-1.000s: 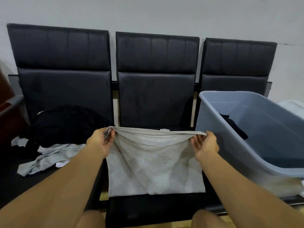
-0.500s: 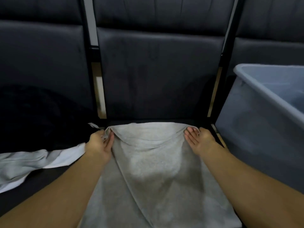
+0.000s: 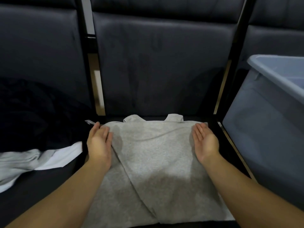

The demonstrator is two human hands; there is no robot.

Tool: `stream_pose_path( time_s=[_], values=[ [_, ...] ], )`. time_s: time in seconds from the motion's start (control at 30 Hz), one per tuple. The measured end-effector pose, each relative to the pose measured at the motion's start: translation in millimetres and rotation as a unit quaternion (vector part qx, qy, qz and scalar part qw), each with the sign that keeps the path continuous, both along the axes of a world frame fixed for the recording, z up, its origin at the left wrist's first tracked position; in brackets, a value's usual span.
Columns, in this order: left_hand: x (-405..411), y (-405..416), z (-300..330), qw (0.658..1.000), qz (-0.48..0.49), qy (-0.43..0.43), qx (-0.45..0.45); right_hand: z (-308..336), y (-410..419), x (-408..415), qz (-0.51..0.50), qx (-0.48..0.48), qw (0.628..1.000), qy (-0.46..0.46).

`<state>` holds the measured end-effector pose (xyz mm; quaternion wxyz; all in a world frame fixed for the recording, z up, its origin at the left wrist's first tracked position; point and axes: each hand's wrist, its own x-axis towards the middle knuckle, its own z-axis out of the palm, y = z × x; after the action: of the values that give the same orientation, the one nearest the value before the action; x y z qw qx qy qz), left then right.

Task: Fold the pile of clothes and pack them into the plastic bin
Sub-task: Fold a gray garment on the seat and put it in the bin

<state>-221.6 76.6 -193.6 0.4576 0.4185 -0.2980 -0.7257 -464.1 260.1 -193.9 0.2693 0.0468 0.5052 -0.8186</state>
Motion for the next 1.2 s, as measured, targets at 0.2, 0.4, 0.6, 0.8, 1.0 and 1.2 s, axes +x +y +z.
stream_pose_path(
  time_s=[0.2,0.4,0.6,0.8,1.0,1.2],
  values=[
    [-2.6,59.1,5.7,0.815,-0.137,-0.396,-0.4,-3.1,11.7,24.5,0.197,0.366,0.765,0.492],
    [11.0,141.8,1.1,0.505,-0.365,-0.63,-0.463,-13.3,32.8,47.0,0.383,0.55,0.495,0.553],
    [19.2,137.8,26.1,0.465,-0.455,-0.636,-0.416,-12.0,56.3,106.6,0.327,0.638,0.571,0.4],
    [20.7,119.7,35.3,0.392,-0.481,-0.645,-0.446,10.7,68.0,193.6,0.316,0.643,0.676,0.168],
    [34.2,111.8,40.8,0.34,-0.468,-0.611,-0.54,16.6,68.2,216.7,0.341,0.608,0.714,0.06],
    [60.2,112.9,45.4,0.55,-0.361,-0.609,-0.443,53.6,79.1,163.6,0.281,0.491,0.824,0.033]
  ],
)
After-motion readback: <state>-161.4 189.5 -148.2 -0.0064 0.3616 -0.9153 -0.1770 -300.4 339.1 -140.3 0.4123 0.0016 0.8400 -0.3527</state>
